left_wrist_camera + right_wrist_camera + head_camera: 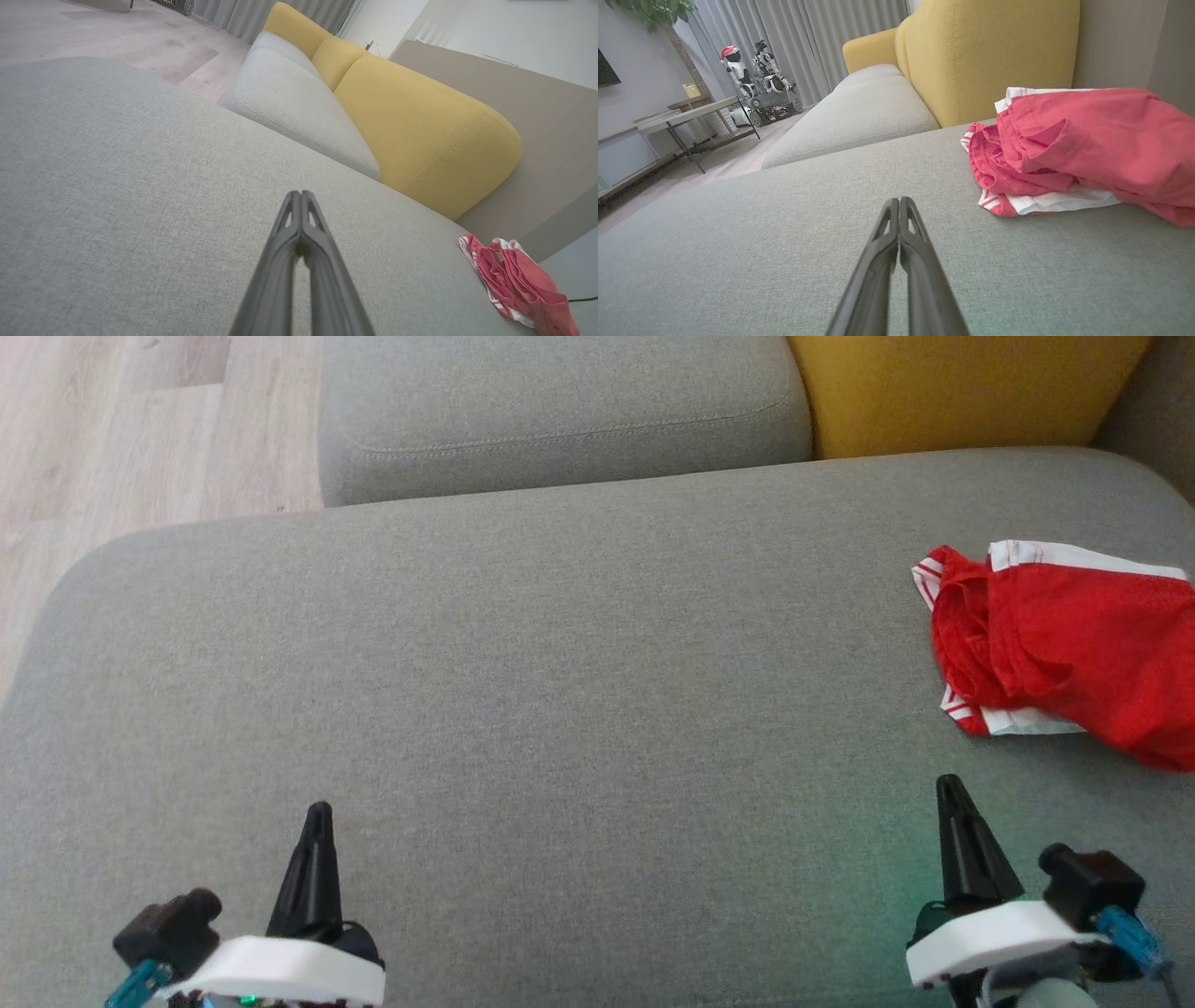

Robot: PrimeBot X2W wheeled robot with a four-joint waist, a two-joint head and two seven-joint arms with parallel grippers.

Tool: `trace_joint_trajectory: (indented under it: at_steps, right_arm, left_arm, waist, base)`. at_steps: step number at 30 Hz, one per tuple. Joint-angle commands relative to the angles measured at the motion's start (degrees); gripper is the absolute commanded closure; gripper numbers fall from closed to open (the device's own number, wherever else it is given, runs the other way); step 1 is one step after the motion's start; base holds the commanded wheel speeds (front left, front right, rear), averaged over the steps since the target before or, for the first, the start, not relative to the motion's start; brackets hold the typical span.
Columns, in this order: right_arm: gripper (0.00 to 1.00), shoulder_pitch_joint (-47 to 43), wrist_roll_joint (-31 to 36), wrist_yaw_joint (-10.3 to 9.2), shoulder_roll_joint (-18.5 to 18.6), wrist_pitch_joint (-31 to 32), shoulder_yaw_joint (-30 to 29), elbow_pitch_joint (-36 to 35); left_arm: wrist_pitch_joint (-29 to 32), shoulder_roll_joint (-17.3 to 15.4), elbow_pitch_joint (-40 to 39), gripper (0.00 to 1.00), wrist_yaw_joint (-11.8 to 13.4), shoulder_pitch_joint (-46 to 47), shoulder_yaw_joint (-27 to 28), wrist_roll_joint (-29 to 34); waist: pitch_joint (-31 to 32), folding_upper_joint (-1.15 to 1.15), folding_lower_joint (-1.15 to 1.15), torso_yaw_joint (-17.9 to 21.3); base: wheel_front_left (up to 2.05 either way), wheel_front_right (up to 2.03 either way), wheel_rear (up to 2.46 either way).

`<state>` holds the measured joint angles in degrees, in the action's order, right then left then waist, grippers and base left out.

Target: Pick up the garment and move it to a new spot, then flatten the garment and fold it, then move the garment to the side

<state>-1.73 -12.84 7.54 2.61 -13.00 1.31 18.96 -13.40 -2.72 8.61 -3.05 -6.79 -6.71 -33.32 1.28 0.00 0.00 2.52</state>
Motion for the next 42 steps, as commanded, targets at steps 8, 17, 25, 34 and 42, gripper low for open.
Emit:
trace_joint_trajectory:
  at_steps: [8, 17, 25, 34, 42]
  right_arm:
    - [1.00, 2.96, -6.31, -0.01, 0.30, 1.51, -0.64, -2.20]
    - [1.00, 3.37, -12.53, -0.01, 0.40, 2.91, -1.11, -2.43]
    - [1.00, 3.73, -18.01, -0.01, 0.46, 4.16, -1.55, -2.64]
    - [1.00, 4.09, -23.51, -0.02, 0.52, 5.44, -2.01, -2.85]
    - [1.00, 4.45, -28.96, -0.02, 0.56, 6.72, -2.48, -3.06]
  left_arm:
    - [1.27, -0.39, -1.18, 1.00, -0.58, 3.24, 1.17, -4.76]
    - [2.62, -0.56, -0.56, 1.00, -0.91, 4.08, 1.92, -9.50]
    - [3.84, -0.68, -0.13, 1.00, -1.20, 4.77, 2.62, -13.67]
    - [5.10, -0.78, 0.33, 1.00, -1.49, 5.47, 3.36, -17.82]
    - [6.37, -0.85, 0.81, 1.00, -1.77, 6.17, 4.13, -21.93]
  waist:
    - [-0.09, 0.00, 0.00, -0.18]
    - [-0.21, 0.00, 0.00, -0.37]
    - [-0.31, 0.00, 0.00, -0.55]
    - [-0.41, 0.00, 0.00, -0.72]
    - [-0.51, 0.00, 0.00, -0.89]
  base:
    - [0.00, 0.00, 0.00]
    - [0.00, 0.00, 0.00]
    - [0.00, 0.00, 0.00]
    - [0.00, 0.00, 0.00]
    - [0.00, 0.00, 0.00]
